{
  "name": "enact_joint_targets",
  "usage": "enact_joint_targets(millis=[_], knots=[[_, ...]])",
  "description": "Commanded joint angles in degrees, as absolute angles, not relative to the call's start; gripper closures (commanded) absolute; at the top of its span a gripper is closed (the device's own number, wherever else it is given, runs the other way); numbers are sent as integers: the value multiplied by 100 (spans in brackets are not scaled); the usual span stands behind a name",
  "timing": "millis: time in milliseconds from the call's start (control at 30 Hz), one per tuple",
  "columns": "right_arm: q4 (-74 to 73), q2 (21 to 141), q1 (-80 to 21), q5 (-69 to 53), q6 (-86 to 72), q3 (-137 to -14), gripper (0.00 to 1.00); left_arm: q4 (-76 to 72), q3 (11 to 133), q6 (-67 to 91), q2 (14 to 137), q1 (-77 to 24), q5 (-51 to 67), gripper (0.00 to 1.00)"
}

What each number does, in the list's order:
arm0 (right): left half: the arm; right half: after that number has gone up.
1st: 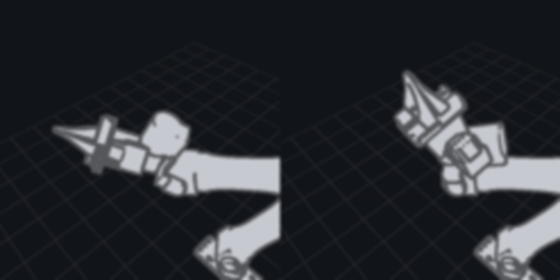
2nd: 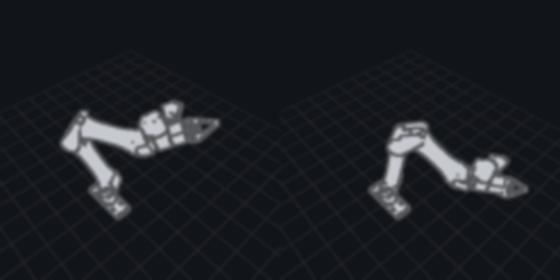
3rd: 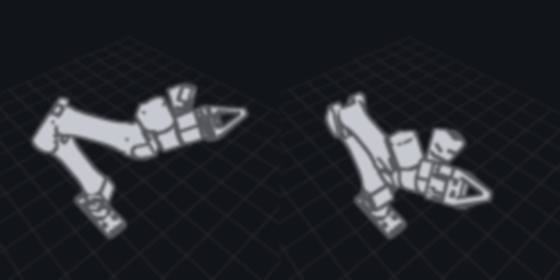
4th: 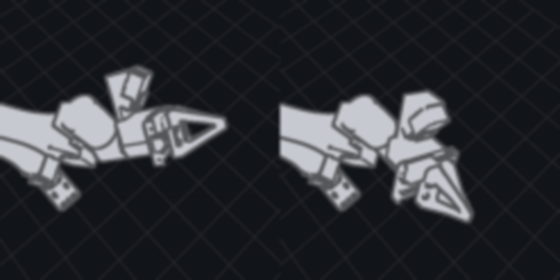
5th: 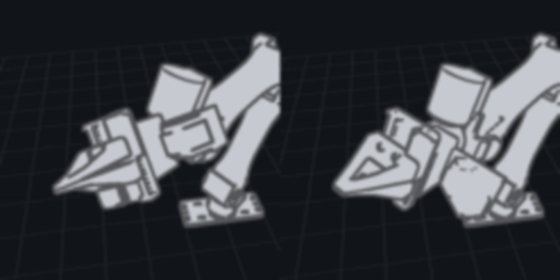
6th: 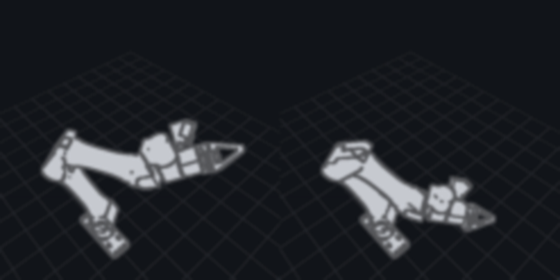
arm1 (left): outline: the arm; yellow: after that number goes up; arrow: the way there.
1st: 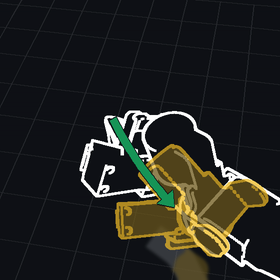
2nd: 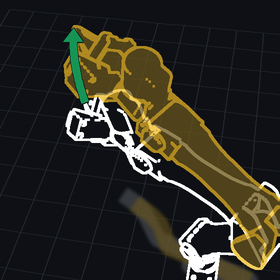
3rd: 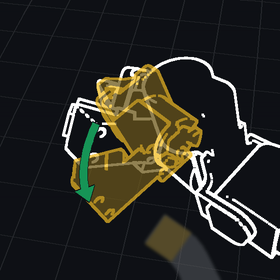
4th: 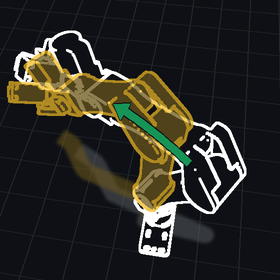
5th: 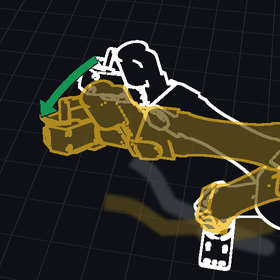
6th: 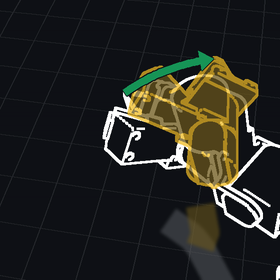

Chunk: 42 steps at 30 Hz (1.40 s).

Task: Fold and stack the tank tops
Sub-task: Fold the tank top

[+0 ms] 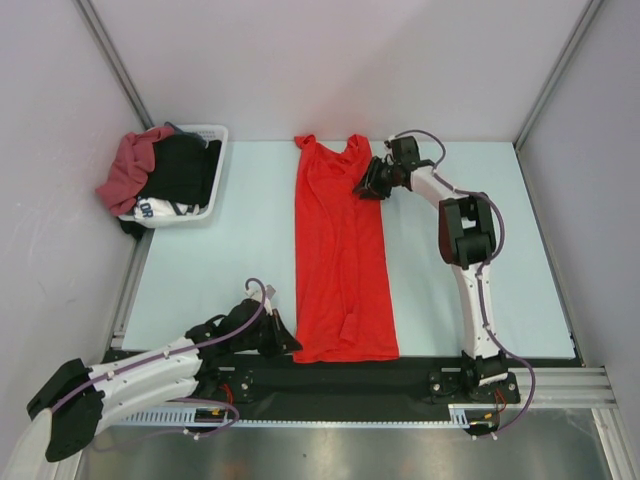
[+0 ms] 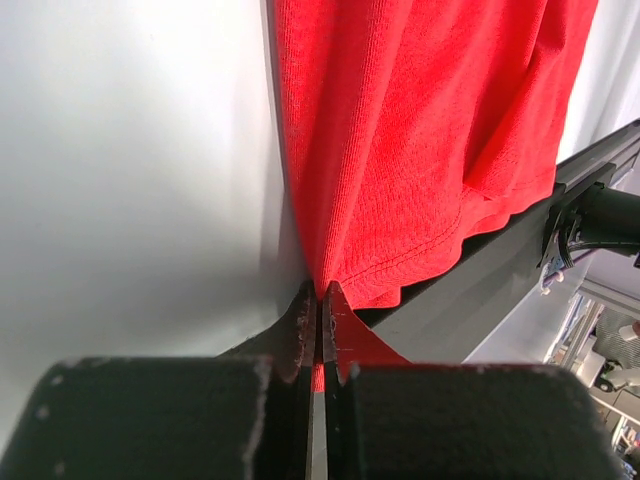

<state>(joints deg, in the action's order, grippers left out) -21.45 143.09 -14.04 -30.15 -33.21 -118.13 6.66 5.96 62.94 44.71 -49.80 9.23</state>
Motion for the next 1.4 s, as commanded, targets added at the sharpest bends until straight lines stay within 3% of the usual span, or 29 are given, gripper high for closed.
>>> enact_joint_targets(millis=[0, 100, 333, 600, 800, 1000, 1367], knots=[[-2065, 13036, -1529, -2761, -2699, -10746, 62, 1696, 105, 6029, 4720, -5036, 492, 100], [-2083, 12061, -1739, -2348, -2409, -9829, 63, 1688, 132, 5994, 4746, -5036, 475, 99], [-1811, 9635, -2801, -1145, -2627, -6230, 57, 1661, 229, 5889, 4965, -5036, 431, 100], [-1880, 7675, -4296, -538, -3655, -4238, 53, 1608, 246, 5801, 4984, -5045, 457, 100], [-2232, 7497, -5412, -9, -4253, -4201, 51, 1775, 255, 5792, 4773, -5045, 483, 100], [-2952, 8059, -6247, 1167, -4368, -4938, 52, 1942, 343, 5722, 4684, -5045, 440, 100], [-3858, 9350, -7198, 2012, -4667, -6090, 52, 1767, 290, 5678, 4834, -5045, 510, 100]])
